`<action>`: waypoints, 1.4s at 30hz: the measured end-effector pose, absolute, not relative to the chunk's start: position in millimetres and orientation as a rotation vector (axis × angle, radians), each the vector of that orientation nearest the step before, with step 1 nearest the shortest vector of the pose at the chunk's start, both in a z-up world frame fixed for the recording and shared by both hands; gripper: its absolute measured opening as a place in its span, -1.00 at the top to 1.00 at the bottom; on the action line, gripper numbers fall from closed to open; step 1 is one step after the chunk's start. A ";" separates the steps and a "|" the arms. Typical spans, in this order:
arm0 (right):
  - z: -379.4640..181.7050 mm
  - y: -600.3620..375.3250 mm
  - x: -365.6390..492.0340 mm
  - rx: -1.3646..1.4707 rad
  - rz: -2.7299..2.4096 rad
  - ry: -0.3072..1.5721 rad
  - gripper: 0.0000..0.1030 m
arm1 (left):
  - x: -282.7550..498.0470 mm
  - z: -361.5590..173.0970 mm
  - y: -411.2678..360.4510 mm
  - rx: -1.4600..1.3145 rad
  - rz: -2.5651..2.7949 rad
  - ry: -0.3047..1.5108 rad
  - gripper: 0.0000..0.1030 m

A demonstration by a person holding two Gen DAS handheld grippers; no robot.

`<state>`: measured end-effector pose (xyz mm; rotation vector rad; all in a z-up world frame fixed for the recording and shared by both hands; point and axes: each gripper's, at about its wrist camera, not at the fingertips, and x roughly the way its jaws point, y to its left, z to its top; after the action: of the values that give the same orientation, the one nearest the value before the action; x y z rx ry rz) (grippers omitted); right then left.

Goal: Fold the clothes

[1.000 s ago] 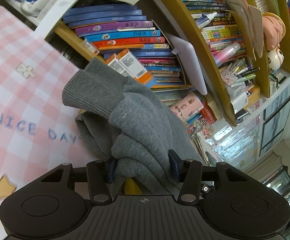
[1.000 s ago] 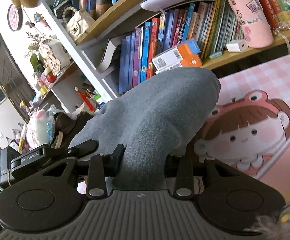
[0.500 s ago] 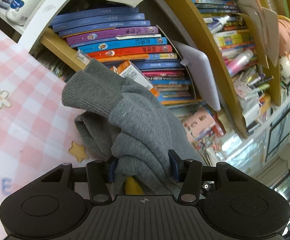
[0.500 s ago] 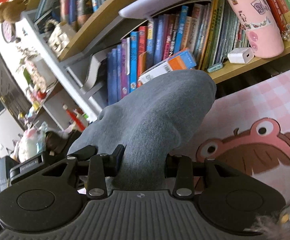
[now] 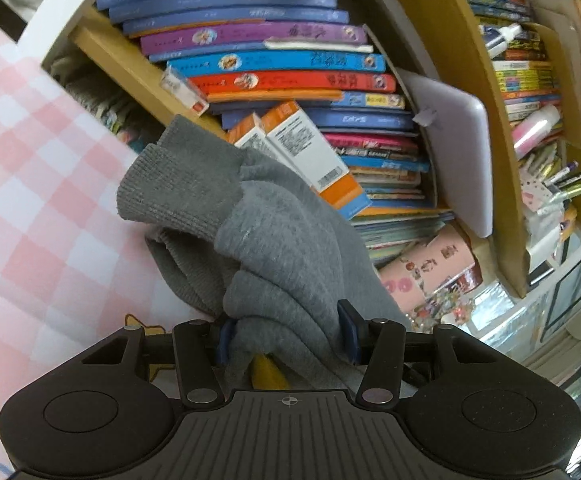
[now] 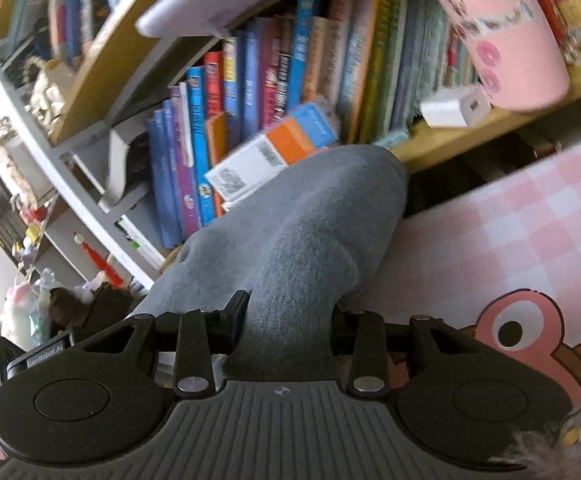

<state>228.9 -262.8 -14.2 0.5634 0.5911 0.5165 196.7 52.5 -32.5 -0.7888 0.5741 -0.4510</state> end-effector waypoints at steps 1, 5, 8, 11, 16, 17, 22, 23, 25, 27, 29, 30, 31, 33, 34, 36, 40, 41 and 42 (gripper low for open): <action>-18.4 -265.9 232.2 0.587 0.512 0.607 0.28 | 197.3 -33.3 50.7 -0.778 -0.450 0.582 0.01; -33.9 -277.5 239.6 0.712 0.511 0.651 0.17 | 198.0 -35.9 48.3 -0.751 -0.439 0.601 -0.16; -35.3 -276.1 236.6 0.701 0.497 0.645 -0.04 | 197.1 -36.5 47.9 -0.741 -0.443 0.592 -0.20; -34.5 -275.1 231.9 0.678 0.499 0.629 -0.19 | 194.4 -35.0 46.9 -0.713 -0.449 0.578 -0.32; -33.6 -282.6 216.7 0.687 0.509 0.602 -0.30 | 184.5 -27.6 46.1 -0.642 -0.411 0.545 -0.88; -33.3 -285.1 211.8 0.694 0.511 0.595 -0.30 | 182.2 -26.2 46.4 -0.629 -0.401 0.540 -0.88; -27.6 -292.8 178.2 0.686 0.493 0.564 -0.32 | 163.9 -22.7 55.7 -0.653 -0.398 0.521 -0.89; -26.6 -293.1 170.1 0.676 0.482 0.564 -0.32 | 158.4 -22.4 57.2 -0.652 -0.398 0.520 -0.89; -24.7 -292.7 155.0 0.664 0.469 0.562 -0.33 | 146.8 -21.9 59.8 -0.648 -0.395 0.515 -0.89; -22.0 -290.6 138.4 0.649 0.464 0.555 -0.34 | 134.4 -20.1 60.9 -0.641 -0.392 0.504 -0.89; -18.0 -284.1 121.7 0.611 0.466 0.546 -0.37 | 122.1 -17.9 60.2 -0.629 -0.386 0.490 -0.89; -16.0 -280.9 113.3 0.592 0.466 0.542 -0.39 | 115.9 -16.7 59.4 -0.621 -0.383 0.483 -0.89; -14.5 -276.2 105.7 0.567 0.468 0.537 -0.40 | 109.7 -15.5 58.5 -0.613 -0.380 0.475 -0.89; -10.9 -266.9 90.5 0.514 0.471 0.525 -0.44 | 98.6 -12.6 54.5 -0.596 -0.365 0.463 -0.89; -9.0 -262.2 83.0 0.486 0.472 0.517 -0.46 | 93.1 -11.1 51.4 -0.585 -0.359 0.460 -0.89; -5.4 -254.3 72.4 0.439 0.459 0.505 -0.48 | 83.8 -8.4 45.8 -0.558 -0.353 0.454 -0.89; 0.0 -240.7 53.6 0.332 0.406 0.480 -0.54 | 67.0 -4.0 34.3 -0.461 -0.323 0.445 -0.89; 0.3 -238.2 49.7 0.301 0.387 0.477 -0.54 | 63.7 -3.3 31.3 -0.428 -0.313 0.445 -0.89; 0.4 -235.5 45.8 0.266 0.361 0.475 -0.55 | 60.5 -2.5 28.3 -0.395 -0.304 0.445 -0.89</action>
<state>45.8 -235.5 0.4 0.2659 0.4752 0.3614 60.5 28.3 -2.5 -0.3953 0.4452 -0.3038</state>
